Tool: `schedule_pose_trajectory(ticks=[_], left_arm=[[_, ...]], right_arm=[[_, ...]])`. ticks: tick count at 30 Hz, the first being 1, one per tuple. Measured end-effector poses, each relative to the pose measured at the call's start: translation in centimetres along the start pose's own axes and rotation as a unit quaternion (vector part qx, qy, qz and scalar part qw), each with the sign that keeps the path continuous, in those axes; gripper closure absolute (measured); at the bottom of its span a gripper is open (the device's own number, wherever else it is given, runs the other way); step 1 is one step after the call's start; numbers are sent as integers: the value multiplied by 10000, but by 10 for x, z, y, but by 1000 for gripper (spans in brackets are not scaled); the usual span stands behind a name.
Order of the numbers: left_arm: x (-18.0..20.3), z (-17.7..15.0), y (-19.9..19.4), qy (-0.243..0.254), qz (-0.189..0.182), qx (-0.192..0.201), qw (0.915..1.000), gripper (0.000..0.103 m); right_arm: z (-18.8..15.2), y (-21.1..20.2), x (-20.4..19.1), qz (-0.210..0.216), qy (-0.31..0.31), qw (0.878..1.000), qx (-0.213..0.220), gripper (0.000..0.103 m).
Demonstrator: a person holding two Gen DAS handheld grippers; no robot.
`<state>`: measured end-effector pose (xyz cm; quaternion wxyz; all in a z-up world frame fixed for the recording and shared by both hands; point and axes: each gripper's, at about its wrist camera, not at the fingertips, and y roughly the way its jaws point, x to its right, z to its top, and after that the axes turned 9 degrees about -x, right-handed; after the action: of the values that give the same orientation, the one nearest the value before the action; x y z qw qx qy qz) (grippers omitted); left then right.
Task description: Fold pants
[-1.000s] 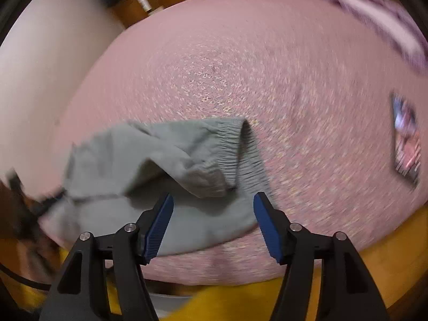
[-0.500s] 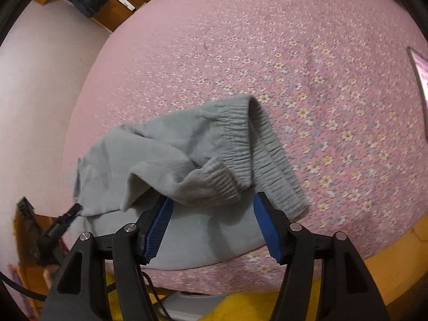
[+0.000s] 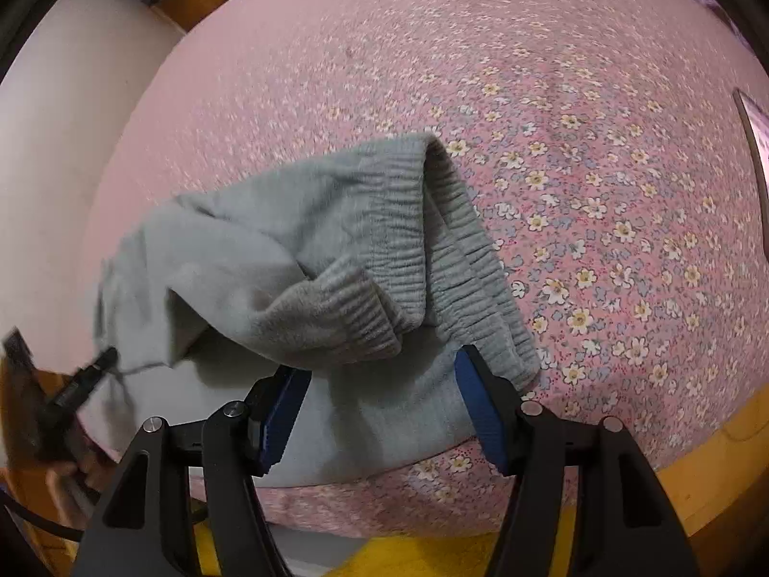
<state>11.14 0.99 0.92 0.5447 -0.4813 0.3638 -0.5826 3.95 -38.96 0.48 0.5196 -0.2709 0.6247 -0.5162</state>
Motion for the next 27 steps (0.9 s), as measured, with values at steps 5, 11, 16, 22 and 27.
schedule_pose_trajectory(ticks=[5, 11, 16, 22, 27], left_arm=[[2, 2, 2, -97, -90, 90, 9999, 47], [5, 3, 1, -116, -49, 126, 9998, 47], [4, 3, -4, -221, -182, 119, 9995, 47], [2, 5, -4, -329, -260, 116, 9991, 47], [-1, 6, -2, -379, -233, 104, 9990, 52]], right_arm=[[-6, 10, -16, -136, -356, 9992, 147, 16], [-12, 32, -42, -520, -935, 9942, 116, 0], [-21, 30, -44, -541, -996, 9934, 187, 3], [-23, 0, -23, -42, -496, 9985, 210, 15], [-22, -35, -3, 491, 47, 9971, 578, 16]])
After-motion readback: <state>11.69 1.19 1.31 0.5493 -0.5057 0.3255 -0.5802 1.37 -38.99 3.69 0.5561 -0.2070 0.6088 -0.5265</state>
